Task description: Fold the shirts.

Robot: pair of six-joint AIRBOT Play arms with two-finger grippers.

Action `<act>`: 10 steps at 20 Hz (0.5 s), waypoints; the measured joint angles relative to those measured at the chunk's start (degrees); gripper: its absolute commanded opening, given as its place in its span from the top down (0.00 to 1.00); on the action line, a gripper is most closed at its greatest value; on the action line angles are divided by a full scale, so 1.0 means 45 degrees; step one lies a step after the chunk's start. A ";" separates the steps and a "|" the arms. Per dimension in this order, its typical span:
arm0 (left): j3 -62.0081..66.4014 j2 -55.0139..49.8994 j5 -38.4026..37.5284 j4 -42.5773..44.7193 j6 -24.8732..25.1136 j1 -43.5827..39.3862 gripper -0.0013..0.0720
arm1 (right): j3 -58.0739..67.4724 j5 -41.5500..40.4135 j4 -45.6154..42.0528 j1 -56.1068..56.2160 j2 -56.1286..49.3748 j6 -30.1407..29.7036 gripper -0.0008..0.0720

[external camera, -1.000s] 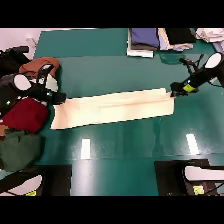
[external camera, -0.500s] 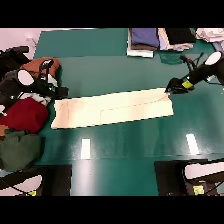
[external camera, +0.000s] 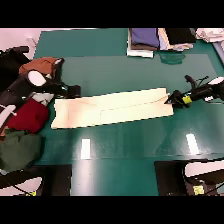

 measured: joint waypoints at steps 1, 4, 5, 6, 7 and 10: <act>0.0015 -0.0194 0.0311 -0.0049 -0.0092 -0.0423 0.95 | -0.0029 -0.0282 0.0034 0.0277 -0.0010 -0.0063 0.97; 0.0442 -0.1112 0.1282 -0.0121 -0.0418 -0.1627 0.95 | 0.0520 -0.0471 0.0223 0.1030 0.0238 -0.0194 0.97; 0.0763 -0.1525 0.1433 -0.0151 -0.0491 -0.1996 0.95 | 0.0879 -0.0359 0.0296 0.1253 0.0491 -0.0189 0.97; 0.1195 -0.2035 0.1549 -0.0185 -0.0544 -0.2380 0.95 | 0.1321 -0.0194 0.0301 0.1467 0.0811 -0.0131 0.97; 0.1671 -0.2569 0.1613 -0.0185 -0.0588 -0.2754 0.95 | 0.1773 -0.0068 0.0340 0.1676 0.1146 -0.0034 0.97; 0.2997 -0.4017 0.1603 -0.0233 -0.0641 -0.3633 0.95 | 0.3327 0.0656 0.0389 0.2526 0.2181 0.0413 0.97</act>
